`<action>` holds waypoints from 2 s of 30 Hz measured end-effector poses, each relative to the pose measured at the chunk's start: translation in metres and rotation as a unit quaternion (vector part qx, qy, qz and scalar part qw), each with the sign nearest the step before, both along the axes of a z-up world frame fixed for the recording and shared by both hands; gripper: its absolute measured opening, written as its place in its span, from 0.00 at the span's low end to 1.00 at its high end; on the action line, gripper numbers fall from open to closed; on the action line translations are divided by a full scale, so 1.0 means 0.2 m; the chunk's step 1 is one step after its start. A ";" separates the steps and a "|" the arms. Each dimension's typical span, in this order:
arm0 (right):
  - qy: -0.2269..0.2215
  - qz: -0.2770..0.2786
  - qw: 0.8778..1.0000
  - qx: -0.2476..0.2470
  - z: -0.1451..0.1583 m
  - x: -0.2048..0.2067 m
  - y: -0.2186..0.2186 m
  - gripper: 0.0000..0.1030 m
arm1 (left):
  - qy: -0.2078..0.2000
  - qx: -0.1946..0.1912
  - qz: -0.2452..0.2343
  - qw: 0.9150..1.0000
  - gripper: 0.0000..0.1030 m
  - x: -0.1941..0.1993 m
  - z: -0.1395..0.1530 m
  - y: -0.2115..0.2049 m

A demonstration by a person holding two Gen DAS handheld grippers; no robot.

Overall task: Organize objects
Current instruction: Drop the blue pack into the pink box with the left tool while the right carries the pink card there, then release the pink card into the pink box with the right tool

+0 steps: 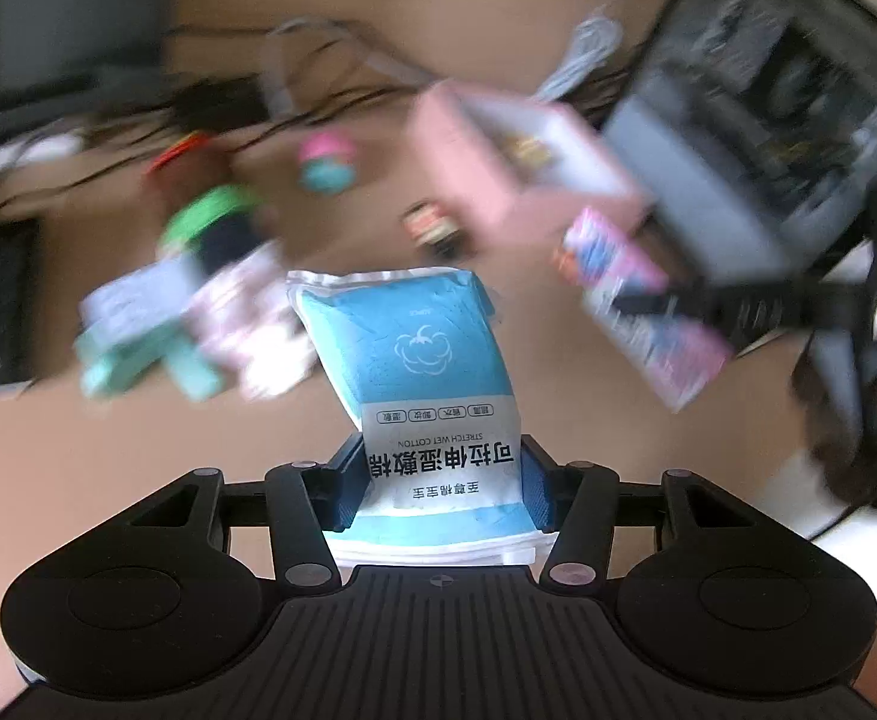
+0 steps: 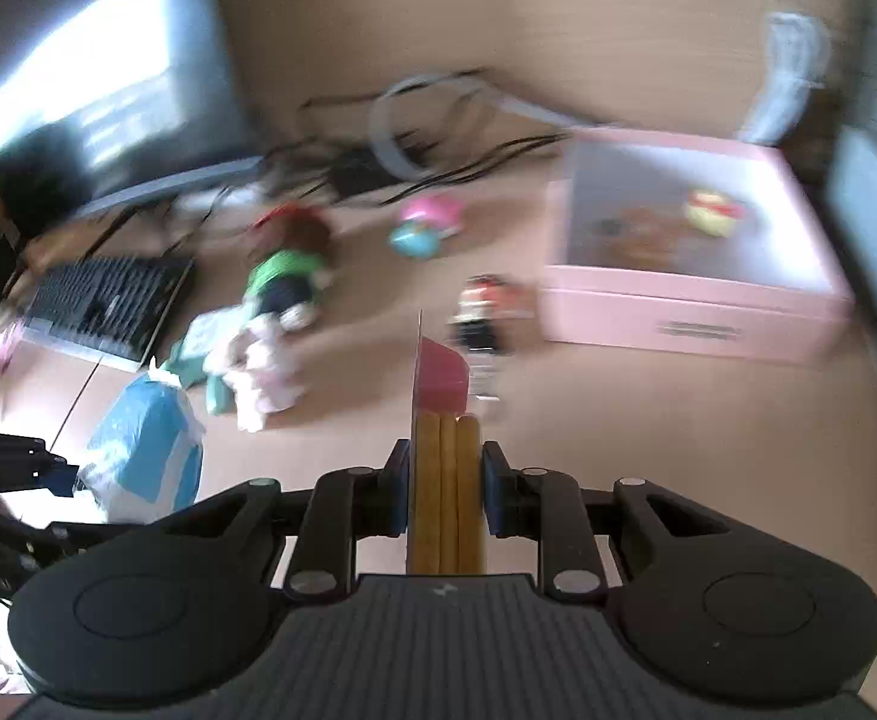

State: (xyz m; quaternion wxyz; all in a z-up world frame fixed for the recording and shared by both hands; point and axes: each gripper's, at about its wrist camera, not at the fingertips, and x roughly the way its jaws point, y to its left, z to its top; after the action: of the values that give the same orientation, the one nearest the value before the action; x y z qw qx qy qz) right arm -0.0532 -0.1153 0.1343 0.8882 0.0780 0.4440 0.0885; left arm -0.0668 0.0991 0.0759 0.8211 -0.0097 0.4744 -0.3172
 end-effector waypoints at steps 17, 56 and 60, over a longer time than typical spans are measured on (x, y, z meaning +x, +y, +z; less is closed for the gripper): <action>-0.050 -0.140 0.989 0.017 0.00 -0.35 -0.50 0.22 | -0.162 -0.051 -0.036 0.985 0.55 0.70 0.28 -1.15; -0.117 -0.133 0.983 -0.047 -0.05 0.40 -0.56 0.63 | 0.006 0.036 0.212 0.977 0.55 -0.09 -0.37 0.09; -0.077 -0.128 0.987 -0.054 -0.18 0.27 -0.53 0.68 | -0.032 0.041 0.244 0.968 0.55 -0.01 -0.33 0.10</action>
State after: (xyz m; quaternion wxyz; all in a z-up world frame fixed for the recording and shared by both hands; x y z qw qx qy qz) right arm 0.0012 -0.2205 0.0976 0.9269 0.0790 0.3643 -0.0445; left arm -0.0683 0.1190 0.0100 0.8880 -0.0816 0.4439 -0.0882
